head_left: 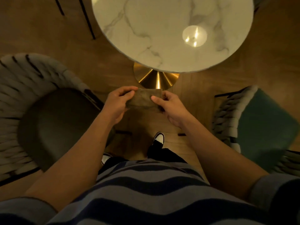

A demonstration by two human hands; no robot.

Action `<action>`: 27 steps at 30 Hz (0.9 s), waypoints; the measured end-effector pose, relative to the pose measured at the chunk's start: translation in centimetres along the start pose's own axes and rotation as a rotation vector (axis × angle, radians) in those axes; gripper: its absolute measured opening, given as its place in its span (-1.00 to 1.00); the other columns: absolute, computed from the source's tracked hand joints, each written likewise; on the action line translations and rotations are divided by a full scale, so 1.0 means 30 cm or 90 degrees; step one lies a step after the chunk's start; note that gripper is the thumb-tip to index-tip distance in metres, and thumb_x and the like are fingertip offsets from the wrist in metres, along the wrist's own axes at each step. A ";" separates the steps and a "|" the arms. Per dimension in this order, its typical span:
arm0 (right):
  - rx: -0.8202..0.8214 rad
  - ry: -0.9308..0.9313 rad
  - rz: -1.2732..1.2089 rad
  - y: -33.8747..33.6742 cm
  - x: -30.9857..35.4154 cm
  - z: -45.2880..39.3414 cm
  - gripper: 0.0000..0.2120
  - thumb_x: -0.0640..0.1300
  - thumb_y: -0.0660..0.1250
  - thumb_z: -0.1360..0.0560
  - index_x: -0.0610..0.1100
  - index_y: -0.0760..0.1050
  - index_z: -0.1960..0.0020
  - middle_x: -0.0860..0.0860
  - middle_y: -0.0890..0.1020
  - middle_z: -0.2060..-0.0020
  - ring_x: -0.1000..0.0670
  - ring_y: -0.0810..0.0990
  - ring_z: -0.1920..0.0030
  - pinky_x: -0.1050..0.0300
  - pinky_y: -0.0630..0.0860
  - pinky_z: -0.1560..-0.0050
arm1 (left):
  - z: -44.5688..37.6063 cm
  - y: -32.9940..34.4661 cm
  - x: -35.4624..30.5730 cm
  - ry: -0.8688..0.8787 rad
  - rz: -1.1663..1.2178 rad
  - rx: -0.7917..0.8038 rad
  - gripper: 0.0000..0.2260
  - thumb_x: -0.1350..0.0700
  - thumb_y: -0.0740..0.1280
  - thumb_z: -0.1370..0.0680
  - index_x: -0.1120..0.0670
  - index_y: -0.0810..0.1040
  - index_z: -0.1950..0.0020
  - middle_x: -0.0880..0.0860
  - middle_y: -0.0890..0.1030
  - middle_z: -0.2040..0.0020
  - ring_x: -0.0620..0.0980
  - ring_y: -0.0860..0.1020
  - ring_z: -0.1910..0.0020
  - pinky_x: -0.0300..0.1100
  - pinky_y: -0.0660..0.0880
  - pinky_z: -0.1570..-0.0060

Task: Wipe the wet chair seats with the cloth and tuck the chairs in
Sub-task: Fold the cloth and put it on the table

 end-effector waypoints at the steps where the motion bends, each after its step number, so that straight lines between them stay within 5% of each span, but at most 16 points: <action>1: -0.020 -0.003 -0.001 -0.046 0.006 -0.010 -0.72 -0.17 0.41 -0.59 -0.18 0.54 -0.29 -0.11 0.67 -0.16 -0.07 0.68 -0.16 0.02 0.65 -0.14 | -0.015 0.048 -0.009 0.008 -0.031 0.005 -0.82 0.21 0.29 -0.60 0.01 0.66 -0.08 0.03 0.56 -0.17 -0.01 0.57 -0.12 -0.14 0.58 0.00; 6: -0.112 -0.014 -0.032 -0.241 0.003 -0.092 -0.90 -0.14 0.36 -0.63 -0.10 0.59 -0.12 -0.11 0.68 -0.08 -0.11 0.66 -0.14 0.03 0.63 -0.04 | -0.122 0.223 -0.033 0.041 -0.144 0.059 -0.77 0.25 0.34 -0.57 -0.04 0.67 -0.09 0.06 0.55 -0.18 0.02 0.59 -0.11 -0.06 0.60 -0.04; 11: -0.157 0.001 -0.070 -0.344 0.035 -0.205 -0.74 -0.13 0.47 -0.55 -0.15 0.60 -0.21 -0.14 0.68 -0.14 -0.16 0.66 -0.19 -0.14 0.64 -0.20 | -0.281 0.285 -0.077 0.074 -0.255 0.115 -0.66 0.28 0.40 -0.52 -0.10 0.64 -0.18 0.08 0.56 -0.20 0.06 0.59 -0.13 -0.06 0.56 -0.15; 14: -0.220 0.002 -0.028 -0.380 0.088 -0.285 -0.67 -0.18 0.51 -0.52 -0.19 0.57 -0.25 -0.11 0.66 -0.11 -0.13 0.65 -0.16 -0.03 0.66 -0.13 | -0.367 0.308 -0.136 0.116 -0.324 0.130 -0.58 0.32 0.39 -0.51 -0.04 0.56 -0.30 0.04 0.55 -0.23 -0.03 0.57 -0.11 -0.22 0.53 -0.13; 19: -0.279 -0.001 0.033 -0.392 0.209 -0.459 -0.69 -0.17 0.52 -0.51 -0.15 0.61 -0.23 -0.07 0.69 -0.05 -0.09 0.68 -0.11 -0.04 0.67 -0.12 | -0.553 0.324 -0.250 0.157 -0.460 0.126 -0.56 0.25 0.40 -0.52 -0.09 0.52 -0.35 -0.02 0.44 -0.29 0.01 0.52 -0.18 -0.13 0.51 -0.21; 27: -0.367 0.000 0.114 -0.404 0.388 -0.635 -0.67 0.01 0.49 -0.53 -0.05 0.59 -0.25 0.02 0.67 -0.08 -0.05 0.66 -0.10 -0.05 0.67 -0.10 | -0.824 0.327 -0.424 0.230 -0.575 0.116 -0.61 0.15 0.43 -0.50 -0.06 0.54 -0.32 0.02 0.52 -0.29 0.02 0.56 -0.16 -0.05 0.52 -0.20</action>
Point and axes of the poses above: each hand's wrist, its own z-axis away from the middle knuckle, its own y-axis out of the palm, x = y × z, the point moved 4 cm from there along -z, towards the middle knuckle
